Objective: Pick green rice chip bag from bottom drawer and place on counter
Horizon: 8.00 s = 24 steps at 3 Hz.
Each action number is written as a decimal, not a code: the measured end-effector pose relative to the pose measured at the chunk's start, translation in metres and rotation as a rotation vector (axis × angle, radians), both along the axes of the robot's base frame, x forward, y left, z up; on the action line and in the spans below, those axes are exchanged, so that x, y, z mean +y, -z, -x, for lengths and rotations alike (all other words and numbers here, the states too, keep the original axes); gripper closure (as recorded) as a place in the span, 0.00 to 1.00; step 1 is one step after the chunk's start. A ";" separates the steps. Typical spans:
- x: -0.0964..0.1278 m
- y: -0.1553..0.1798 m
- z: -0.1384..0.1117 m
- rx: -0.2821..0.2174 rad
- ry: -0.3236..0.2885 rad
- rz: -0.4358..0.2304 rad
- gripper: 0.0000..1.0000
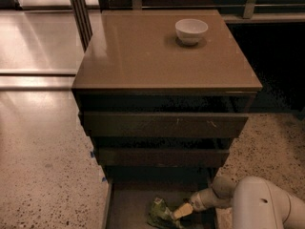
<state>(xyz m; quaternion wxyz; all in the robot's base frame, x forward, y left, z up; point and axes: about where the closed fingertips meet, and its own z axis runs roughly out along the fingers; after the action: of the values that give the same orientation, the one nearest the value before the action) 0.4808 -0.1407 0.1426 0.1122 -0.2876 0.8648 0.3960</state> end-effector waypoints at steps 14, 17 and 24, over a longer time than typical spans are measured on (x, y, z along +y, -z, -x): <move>0.019 -0.246 0.025 -0.418 -0.039 0.230 1.00; 0.078 -0.334 0.037 -0.550 -0.148 0.316 1.00; 0.090 -0.552 0.065 -0.765 -0.185 0.423 1.00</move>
Offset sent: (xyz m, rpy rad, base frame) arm 0.0000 0.0000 0.0021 0.0000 0.0000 0.0000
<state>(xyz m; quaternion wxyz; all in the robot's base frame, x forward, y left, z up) 0.4161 -0.0504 0.6947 0.3270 -0.5060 0.7937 0.0840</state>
